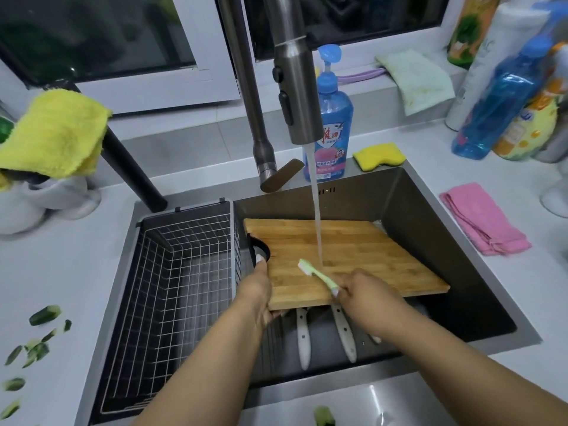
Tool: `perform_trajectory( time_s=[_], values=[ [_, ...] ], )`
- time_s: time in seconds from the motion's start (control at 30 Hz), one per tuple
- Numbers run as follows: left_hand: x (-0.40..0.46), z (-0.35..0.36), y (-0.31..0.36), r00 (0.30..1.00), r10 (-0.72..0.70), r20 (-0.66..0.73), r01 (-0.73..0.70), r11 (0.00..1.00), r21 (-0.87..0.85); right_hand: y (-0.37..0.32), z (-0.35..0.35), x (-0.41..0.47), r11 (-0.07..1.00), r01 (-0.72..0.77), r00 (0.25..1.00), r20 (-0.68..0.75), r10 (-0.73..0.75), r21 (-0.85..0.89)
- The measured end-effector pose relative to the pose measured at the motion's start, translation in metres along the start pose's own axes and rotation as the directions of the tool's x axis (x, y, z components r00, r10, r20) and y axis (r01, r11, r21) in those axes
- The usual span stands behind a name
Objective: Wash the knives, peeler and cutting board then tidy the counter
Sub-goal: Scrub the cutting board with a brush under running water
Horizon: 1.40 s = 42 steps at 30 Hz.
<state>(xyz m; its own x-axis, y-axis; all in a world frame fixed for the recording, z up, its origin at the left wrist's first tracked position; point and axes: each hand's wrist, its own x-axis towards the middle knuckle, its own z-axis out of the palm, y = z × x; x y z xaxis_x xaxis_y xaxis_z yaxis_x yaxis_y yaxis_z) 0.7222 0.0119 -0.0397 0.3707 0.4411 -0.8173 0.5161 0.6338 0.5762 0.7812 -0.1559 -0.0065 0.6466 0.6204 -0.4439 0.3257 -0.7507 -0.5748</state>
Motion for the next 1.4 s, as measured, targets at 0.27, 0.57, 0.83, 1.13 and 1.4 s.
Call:
perform_trajectory(
  time_s=[0.27,0.57,0.83,1.13,1.4],
  values=[
    [-0.004,0.003,0.002,0.999,0.041,0.005,-0.041,0.999,-0.024,0.005,-0.003,-0.016,0.996,-0.078,0.997,-0.013,0.078,-0.039],
    [-0.002,-0.007,-0.001,0.996,0.088,0.004,-0.088,0.992,0.088,0.027,-0.003,0.001,0.939,-0.294,0.956,-0.045,0.291,-0.181],
    [-0.005,-0.014,-0.001,0.993,0.116,-0.010,-0.114,0.985,0.128,0.015,0.017,0.038,0.973,-0.201,0.978,-0.078,0.193,-0.111],
    [-0.012,-0.031,0.007,0.972,0.234,-0.015,-0.227,0.955,0.190,0.011,0.023,0.049,0.971,-0.199,0.979,-0.072,0.191,-0.132],
    [-0.005,-0.042,0.005,0.962,0.271,-0.037,-0.251,0.928,0.275,-0.013,0.039,0.046,0.998,-0.036,0.997,-0.076,0.031,-0.061]
  ],
)
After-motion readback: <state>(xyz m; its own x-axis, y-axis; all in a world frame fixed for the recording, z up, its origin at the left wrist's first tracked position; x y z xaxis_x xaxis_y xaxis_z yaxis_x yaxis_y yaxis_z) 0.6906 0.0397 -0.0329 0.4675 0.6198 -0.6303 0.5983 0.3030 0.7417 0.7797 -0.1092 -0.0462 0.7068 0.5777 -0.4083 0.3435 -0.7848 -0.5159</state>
